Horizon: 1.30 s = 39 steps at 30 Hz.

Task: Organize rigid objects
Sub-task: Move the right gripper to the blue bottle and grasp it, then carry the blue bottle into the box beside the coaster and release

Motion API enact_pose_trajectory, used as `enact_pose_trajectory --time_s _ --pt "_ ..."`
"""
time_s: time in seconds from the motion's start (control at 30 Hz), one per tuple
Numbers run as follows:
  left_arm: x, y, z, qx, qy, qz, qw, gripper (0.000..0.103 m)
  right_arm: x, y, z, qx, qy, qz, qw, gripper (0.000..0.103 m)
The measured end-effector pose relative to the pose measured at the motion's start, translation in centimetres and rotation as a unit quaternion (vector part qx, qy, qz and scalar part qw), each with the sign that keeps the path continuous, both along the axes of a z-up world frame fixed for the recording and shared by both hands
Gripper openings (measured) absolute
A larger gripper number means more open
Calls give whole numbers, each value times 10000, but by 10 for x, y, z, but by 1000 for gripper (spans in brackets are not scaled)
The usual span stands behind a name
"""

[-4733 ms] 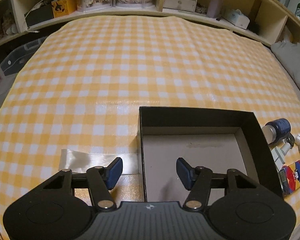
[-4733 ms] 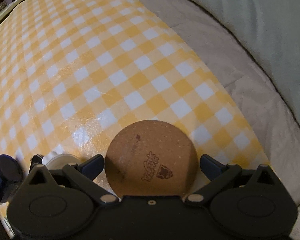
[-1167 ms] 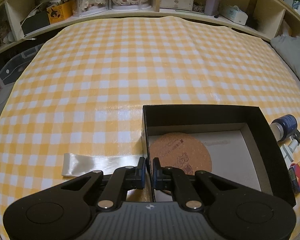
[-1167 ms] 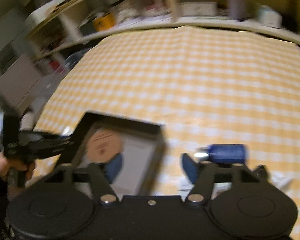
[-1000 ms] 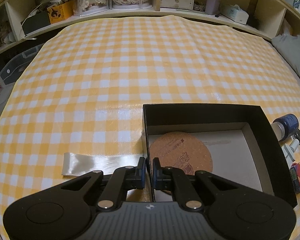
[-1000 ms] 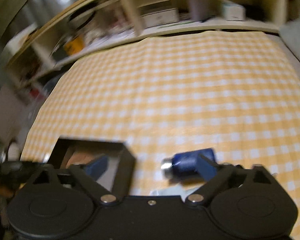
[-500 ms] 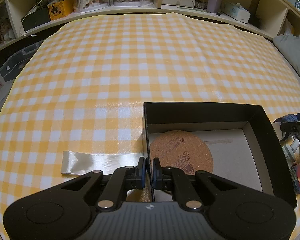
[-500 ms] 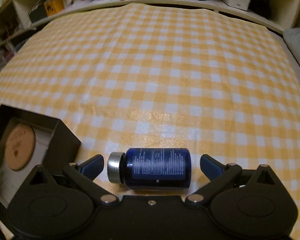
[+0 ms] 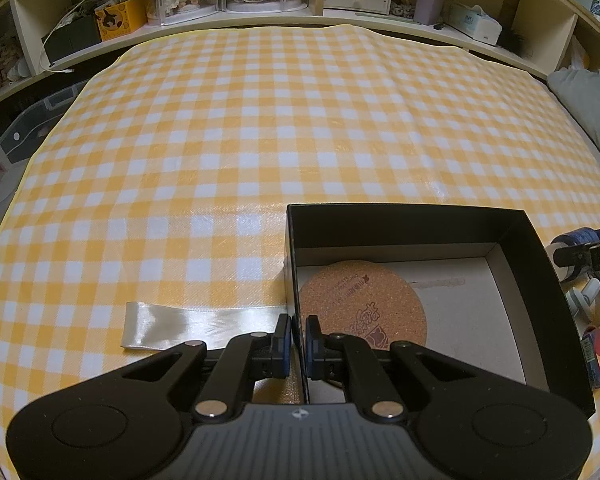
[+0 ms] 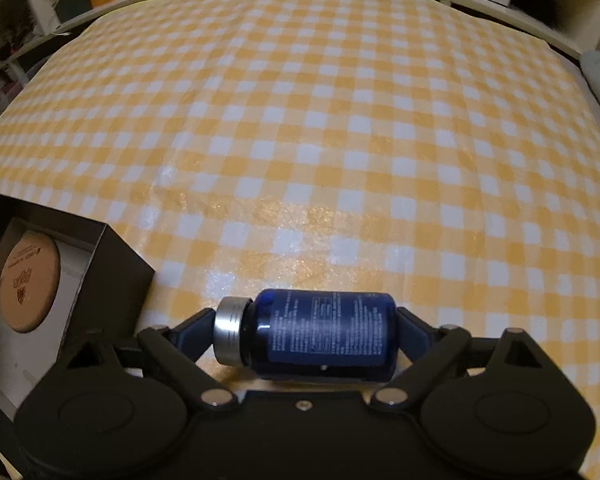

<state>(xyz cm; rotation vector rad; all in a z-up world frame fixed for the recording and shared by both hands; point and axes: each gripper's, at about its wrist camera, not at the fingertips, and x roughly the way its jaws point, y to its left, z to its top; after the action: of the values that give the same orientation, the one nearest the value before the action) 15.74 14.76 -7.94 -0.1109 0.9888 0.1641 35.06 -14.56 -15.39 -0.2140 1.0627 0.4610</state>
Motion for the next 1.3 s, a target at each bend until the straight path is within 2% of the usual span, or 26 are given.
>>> enact_pose_trajectory --time_s 0.13,0.37,0.53,0.7,0.97,1.3 --pt "1 0 0 5 9 -3 10000 7 -7 -3 11 78 -125 -150 9998 94" --pt "1 0 -2 8 21 11 10000 7 -34 -1 65 779 -313 -514 9951 94" --pt "2 0 -3 2 20 18 10000 7 -56 21 90 1222 -220 -480 9911 94" --pt "2 0 -2 -6 21 15 10000 7 -72 55 95 1576 40 -318 9870 94" --pt "2 0 -2 3 27 13 10000 7 -76 112 69 1221 146 -277 9920 94" --pt "-2 0 -4 -24 8 1 10000 7 -69 141 46 657 -9 -412 9970 94"
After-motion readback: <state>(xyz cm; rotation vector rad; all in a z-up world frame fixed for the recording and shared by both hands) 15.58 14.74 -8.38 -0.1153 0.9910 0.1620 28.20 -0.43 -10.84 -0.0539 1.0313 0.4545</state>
